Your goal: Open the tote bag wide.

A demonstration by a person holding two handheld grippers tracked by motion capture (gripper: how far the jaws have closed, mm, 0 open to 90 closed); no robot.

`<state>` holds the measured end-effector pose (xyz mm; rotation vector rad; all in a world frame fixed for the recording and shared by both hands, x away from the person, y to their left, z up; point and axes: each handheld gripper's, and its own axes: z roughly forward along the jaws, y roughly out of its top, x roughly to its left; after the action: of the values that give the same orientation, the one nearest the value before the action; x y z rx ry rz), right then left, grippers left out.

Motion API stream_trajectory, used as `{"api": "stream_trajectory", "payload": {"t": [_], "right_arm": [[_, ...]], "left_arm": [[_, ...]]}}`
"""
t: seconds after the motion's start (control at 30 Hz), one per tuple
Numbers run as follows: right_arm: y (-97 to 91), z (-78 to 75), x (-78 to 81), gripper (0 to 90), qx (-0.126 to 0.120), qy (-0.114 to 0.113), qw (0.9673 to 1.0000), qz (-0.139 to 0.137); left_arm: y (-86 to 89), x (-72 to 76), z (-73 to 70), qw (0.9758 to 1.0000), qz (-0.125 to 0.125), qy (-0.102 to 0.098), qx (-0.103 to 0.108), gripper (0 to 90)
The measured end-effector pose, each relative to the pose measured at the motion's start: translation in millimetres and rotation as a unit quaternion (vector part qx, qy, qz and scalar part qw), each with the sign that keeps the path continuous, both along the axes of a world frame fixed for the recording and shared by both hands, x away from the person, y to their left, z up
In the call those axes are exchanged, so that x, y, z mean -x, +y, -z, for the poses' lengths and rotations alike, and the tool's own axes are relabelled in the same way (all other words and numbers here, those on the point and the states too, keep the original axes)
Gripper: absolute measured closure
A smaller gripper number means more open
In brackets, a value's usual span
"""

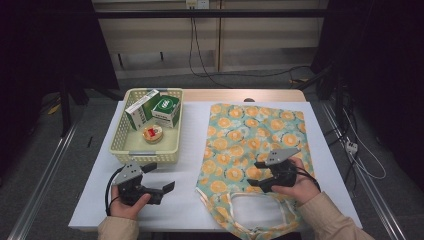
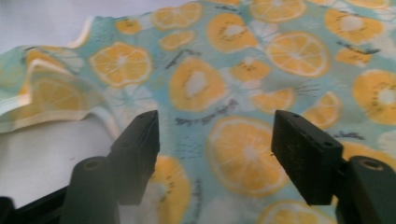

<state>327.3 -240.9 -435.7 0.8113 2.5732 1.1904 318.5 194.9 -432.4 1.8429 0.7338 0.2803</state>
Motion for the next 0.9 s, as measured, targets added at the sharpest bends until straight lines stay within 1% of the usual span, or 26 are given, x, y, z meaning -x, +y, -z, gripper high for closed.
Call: {"api": "stream_trajectory", "payload": {"t": [0.03, 0.07, 0.1, 0.13, 0.17, 0.2, 0.27, 0.33, 0.37, 0.4, 0.47, 0.5, 0.53, 0.57, 0.63, 0.67, 0.7, 0.73, 0.77, 0.8, 0.87, 0.9], "right_arm": [[0.0, 0.0, 0.0, 34.9, 0.000, 0.000, 1.0000, 0.000], [1.0, 1.9, 7.3, 37.1, -0.005, 0.001, 0.9999, -0.010], [1.1, 2.6, 10.3, 39.7, -0.009, 0.001, 0.9999, -0.014], [1.1, 2.6, 10.3, 39.7, -0.009, 0.001, 0.9999, -0.014], [1.2, 3.1, 12.1, 41.4, -0.008, 0.001, 0.9998, -0.018], [1.7, 3.9, 15.5, 41.4, -0.004, 0.004, 0.9997, -0.023], [4.9, 6.5, 22.1, 41.2, -0.002, 0.001, 0.9994, -0.033], [10.5, 11.0, 24.6, 41.2, 0.010, -0.004, 0.9992, -0.039], [10.5, 11.0, 24.6, 41.2, 0.010, -0.004, 0.9992, -0.039], [16.9, 15.4, 25.7, 43.1, 0.026, 0.002, 0.9984, -0.050], [22.0, 18.7, 26.2, 48.9, 0.032, -0.001, 0.9980, -0.055], [23.1, 19.2, 25.0, 55.1, 0.018, 0.006, 0.9985, -0.051], [23.2, 19.9, 23.4, 61.9, 0.018, 0.001, 0.9986, -0.050], [23.8, 20.2, 21.7, 69.1, 0.012, 0.005, 0.9987, -0.050], [25.8, 19.9, 19.2, 81.8, 0.008, 0.011, 0.9982, -0.059], [27.4, 19.3, 18.6, 84.5, 0.010, 0.013, 0.9979, -0.062], [29.2, 18.9, 17.8, 86.9, 0.017, 0.008, 0.9976, -0.067], [30.7, 18.2, 16.8, 89.0, 0.022, 0.007, 0.9974, -0.069], [30.7, 18.2, 16.8, 89.0, 0.022, 0.007, 0.9974, -0.069], [36.1, 17.1, 13.3, 89.9, 0.010, 0.015, 0.9980, -0.061], [38.9, 17.0, 11.7, 90.0, 0.007, 0.015, 0.9977, -0.065], [49.0, 14.9, 6.5, 90.0, 0.008, 0.015, 0.9977, -0.066]], "left_arm": [[-1.3, -0.2, -0.1, 1.0000, -0.001, -0.001, 0.005, 4.3], [-2.2, -0.2, -0.5, 1.0000, -0.001, -0.001, 0.005, 4.3], [-2.2, -0.2, -0.7, 1.0000, 0.000, -0.002, 0.000, 4.3], [-2.0, -0.2, -0.8, 1.0000, 0.002, -0.005, -0.002, 4.3], [-2.3, 0.4, -0.6, 1.0000, 0.001, -0.003, 0.001, 4.3], [-2.3, 0.8, -0.8, 1.0000, -0.001, -0.003, 0.002, 4.3], [-2.2, 1.4, -1.4, 1.0000, -0.003, -0.005, 0.002, 4.3], [-2.7, 1.9, -1.9, 1.0000, 0.000, -0.006, -0.002, 4.3], [-3.4, 2.0, -1.7, 1.0000, 0.001, -0.006, -0.003, 4.3], [-4.0, 2.2, -1.1, 0.9999, 0.003, -0.006, -0.008, 4.3], [-4.6, 2.6, -0.8, 1.0000, 0.002, -0.005, -0.007, 4.4], [-4.8, 3.0, -0.7, 1.0000, 0.002, -0.005, -0.008, 4.3], [-4.5, 3.2, -0.8, 0.9999, 0.002, -0.005, -0.009, 4.4], [-4.5, 3.8, -0.7, 1.0000, 0.001, -0.004, -0.007, 4.3], [-3.5, 4.0, -0.9, 1.0000, 0.000, -0.006, -0.008, 4.4], [-3.1, 4.3, -0.9, 1.0000, -0.001, -0.004, -0.006, 4.4], [-2.5, 4.4, -1.0, 1.0000, -0.002, -0.004, -0.005, 4.4], [-1.9, 4.4, -1.1, 1.0000, -0.002, -0.006, -0.006, 4.3], [-1.3, 5.0, -1.3, 1.0000, -0.003, -0.005, -0.006, 4.3], [-0.5, 5.2, -1.3, 1.0000, -0.004, -0.005, -0.003, 4.4], [1.0, 5.6, -1.6, 1.0000, -0.004, -0.004, -0.004, 4.3], [1.6, 5.7, -1.8, 1.0000, -0.005, -0.006, -0.002, 4.3]]}}
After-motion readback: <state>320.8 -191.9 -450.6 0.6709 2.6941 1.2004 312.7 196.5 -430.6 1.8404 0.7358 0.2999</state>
